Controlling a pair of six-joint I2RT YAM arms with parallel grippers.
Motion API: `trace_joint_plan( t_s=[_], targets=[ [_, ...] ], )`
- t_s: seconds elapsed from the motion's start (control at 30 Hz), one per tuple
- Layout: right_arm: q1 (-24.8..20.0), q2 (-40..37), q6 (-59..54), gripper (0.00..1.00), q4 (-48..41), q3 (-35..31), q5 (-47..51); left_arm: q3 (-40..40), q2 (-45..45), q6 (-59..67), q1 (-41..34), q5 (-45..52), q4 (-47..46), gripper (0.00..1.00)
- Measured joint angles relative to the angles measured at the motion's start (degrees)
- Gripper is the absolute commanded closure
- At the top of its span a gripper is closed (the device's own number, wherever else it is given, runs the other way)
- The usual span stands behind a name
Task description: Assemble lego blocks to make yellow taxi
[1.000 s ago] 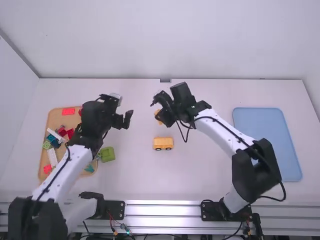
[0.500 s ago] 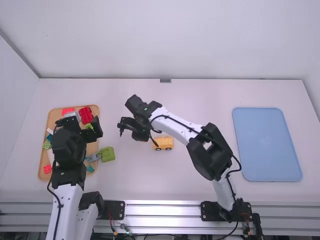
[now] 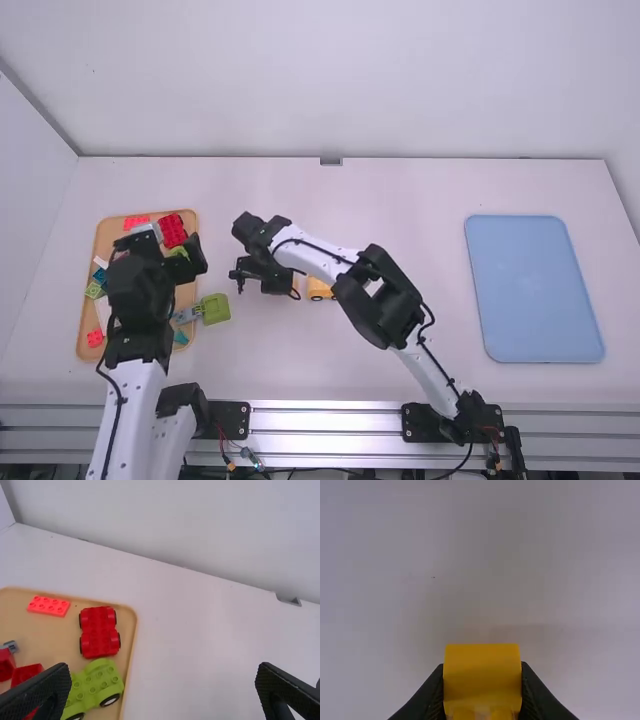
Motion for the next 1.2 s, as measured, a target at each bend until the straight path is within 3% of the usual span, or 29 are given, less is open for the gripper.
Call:
trace_joint_plan(
  t_s=[0.03, 0.1, 0.13, 0.2, 0.5, 0.67, 0.87, 1.03, 1.2],
  targets=[
    [0.0, 0.0, 0.1, 0.72, 0.2, 0.0, 0.2, 0.0, 0.9, 0.0, 0.0, 0.0, 0.4, 0.01],
    [0.0, 0.0, 0.1, 0.51, 0.1, 0.0, 0.3, 0.0, 1.7, 0.0, 0.0, 0.0, 0.8, 0.01],
    [0.0, 0.0, 0.1, 0.22, 0.2, 0.0, 0.3, 0.0, 2.4, -0.1, 0.0, 0.0, 1.2, 0.01],
    [0.0, 0.0, 0.0, 0.01, 0.3, 0.0, 0.4, 0.0, 3.5, -0.2, 0.0, 0.0, 2.1, 0.01],
    [-0.4, 0.0, 2.7, 0.01, 0.3, 3.6, -0.2, 0.2, 9.7, 8.7, 0.0, 12.5, 6.7, 0.01],
    [-3.1, -2.2, 3.1, 0.02, 0.3, 2.6, -3.2, 2.6, 17.0, 15.6, 0.0, 21.6, 4.7, 0.01],
    [-11.4, -16.2, 2.9, 0.01, 9.2, -9.8, -9.7, 8.3, 26.9, 30.9, 0.0, 38.1, 2.4, 0.01],
    [-19.8, -33.4, 2.7, 0.01, 21.2, -26.0, -16.0, 8.3, 34.3, 38.2, 0.0, 46.1, 3.1, 0.01],
    [-24.6, -41.4, 2.8, 0.01, 29.0, -40.4, -19.3, 8.3, 37.7, 47.7, -0.4, 52.6, 0.3, 0.01]
  ],
)
